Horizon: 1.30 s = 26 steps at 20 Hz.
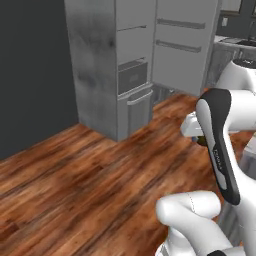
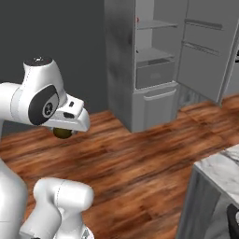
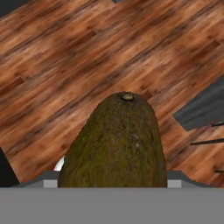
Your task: Transport the steak and avocado to the fridge. Place the steak on the rack containing meat and place the avocado on the rack containing the vegetable, ensuring meats and vegetables are on different racks.
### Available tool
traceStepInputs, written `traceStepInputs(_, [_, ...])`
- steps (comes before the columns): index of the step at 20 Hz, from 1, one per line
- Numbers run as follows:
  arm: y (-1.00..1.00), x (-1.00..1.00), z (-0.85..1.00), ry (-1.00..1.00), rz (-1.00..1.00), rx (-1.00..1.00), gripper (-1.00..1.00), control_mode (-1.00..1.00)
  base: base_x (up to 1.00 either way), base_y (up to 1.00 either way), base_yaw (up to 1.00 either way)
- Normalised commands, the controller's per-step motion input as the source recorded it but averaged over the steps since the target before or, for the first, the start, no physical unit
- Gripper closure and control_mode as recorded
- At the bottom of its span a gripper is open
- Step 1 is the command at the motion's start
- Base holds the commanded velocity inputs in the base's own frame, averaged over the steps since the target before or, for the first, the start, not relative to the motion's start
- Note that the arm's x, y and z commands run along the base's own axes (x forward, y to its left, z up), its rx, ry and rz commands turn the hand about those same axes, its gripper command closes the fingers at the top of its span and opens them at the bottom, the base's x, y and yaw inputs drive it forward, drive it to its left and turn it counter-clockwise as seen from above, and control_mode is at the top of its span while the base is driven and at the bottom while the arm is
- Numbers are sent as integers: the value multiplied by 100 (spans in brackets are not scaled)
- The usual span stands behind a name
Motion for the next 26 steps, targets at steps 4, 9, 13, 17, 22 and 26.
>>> traceStepInputs(4, [0,0,0,0,0,0,100,100,100,36,0])
traceStepInputs(9, [0,0,0,0,0,0,100,100,100,16,2])
traceStepInputs(13, [0,0,0,0,0,0,100,100,100,2,13])
traceStepInputs(17, [0,0,0,0,0,0,100,100,100,0,35])
traceStepInputs(22, [0,0,0,0,0,0,100,100,100,-13,56])
traceStepInputs(26, [0,0,0,0,0,0,100,100,100,-39,65])
